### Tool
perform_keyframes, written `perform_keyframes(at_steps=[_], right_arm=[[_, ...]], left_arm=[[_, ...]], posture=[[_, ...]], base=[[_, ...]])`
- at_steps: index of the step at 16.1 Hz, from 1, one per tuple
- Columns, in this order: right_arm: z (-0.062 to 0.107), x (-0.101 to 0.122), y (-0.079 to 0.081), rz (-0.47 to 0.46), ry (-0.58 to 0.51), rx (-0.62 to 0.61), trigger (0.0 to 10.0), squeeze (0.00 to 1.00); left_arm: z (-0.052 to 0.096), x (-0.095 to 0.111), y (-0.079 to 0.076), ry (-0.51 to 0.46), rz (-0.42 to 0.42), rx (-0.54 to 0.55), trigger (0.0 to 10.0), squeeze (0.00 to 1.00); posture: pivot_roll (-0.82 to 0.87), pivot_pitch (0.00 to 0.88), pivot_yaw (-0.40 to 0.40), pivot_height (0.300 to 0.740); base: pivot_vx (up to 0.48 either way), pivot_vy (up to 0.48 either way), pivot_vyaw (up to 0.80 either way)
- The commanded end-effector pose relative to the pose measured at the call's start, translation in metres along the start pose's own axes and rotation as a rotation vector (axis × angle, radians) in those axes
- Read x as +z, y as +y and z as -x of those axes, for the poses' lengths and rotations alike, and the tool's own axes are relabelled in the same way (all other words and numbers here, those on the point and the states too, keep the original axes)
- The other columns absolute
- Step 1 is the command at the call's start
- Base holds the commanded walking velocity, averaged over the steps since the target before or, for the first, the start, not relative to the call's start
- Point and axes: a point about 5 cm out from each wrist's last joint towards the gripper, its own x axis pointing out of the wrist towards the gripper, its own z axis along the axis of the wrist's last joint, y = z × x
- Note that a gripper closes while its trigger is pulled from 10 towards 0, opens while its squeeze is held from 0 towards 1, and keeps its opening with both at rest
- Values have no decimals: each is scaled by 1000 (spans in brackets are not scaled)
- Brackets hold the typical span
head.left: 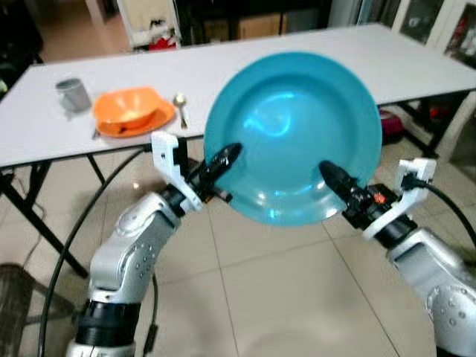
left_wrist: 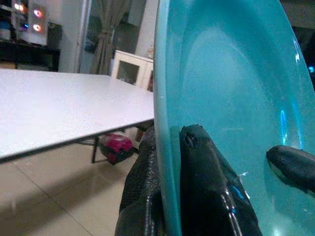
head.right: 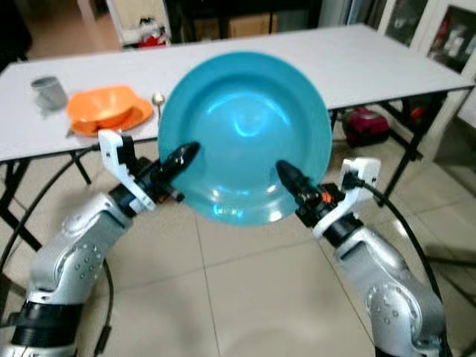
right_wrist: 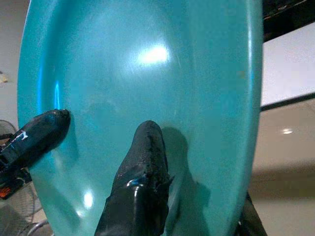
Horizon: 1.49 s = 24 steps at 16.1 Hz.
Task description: Setting the table
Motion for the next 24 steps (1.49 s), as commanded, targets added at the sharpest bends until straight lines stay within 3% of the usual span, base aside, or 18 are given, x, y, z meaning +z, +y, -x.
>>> perform_keyframes(at_steps=[1, 11, 12, 13, 14, 15, 21, 24], right_arm=[[-16, 2, 26, 50, 9, 93, 10000, 0], [-16, 2, 26, 51, 5, 88, 10000, 0], [-16, 2, 26, 51, 5, 88, 10000, 0], [-16, 2, 26, 51, 5, 88, 10000, 0], [-16, 3, 26, 52, 4, 87, 10000, 0], [-16, 3, 26, 52, 4, 86, 10000, 0], [-11, 8, 20, 68, -7, 62, 10000, 0], [-6, 13, 11, 94, -9, 35, 10000, 0]], left_arm=[[-9, -12, -13, 111, -94, -35, 10000, 0], [-9, -12, -14, 123, -76, -57, 10000, 0], [-9, -12, -14, 124, -72, -60, 10000, 118], [-9, -13, -15, 125, -67, -60, 10000, 424], [-10, -12, -16, 124, -58, -64, 10000, 929], [-10, -12, -16, 124, -52, -70, 10000, 1000], [-9, -8, -16, 101, -20, -75, 10000, 1000], [-9, 1, -19, 46, 39, -100, 10000, 1000]], posture=[[-21, 0, 54, 740], [-20, 0, 62, 740], [-20, 0, 63, 740], [-20, 0, 63, 740], [-22, 0, 64, 740], [-23, 0, 65, 740], [-28, 0, 72, 740], [-28, 0, 72, 740]], base=[[375, 0, 0], [376, 0, 0], [379, 0, 0], [379, 0, 0], [386, 0, 0], [390, 0, 0], [393, 0, 0], [391, 0, 0]])
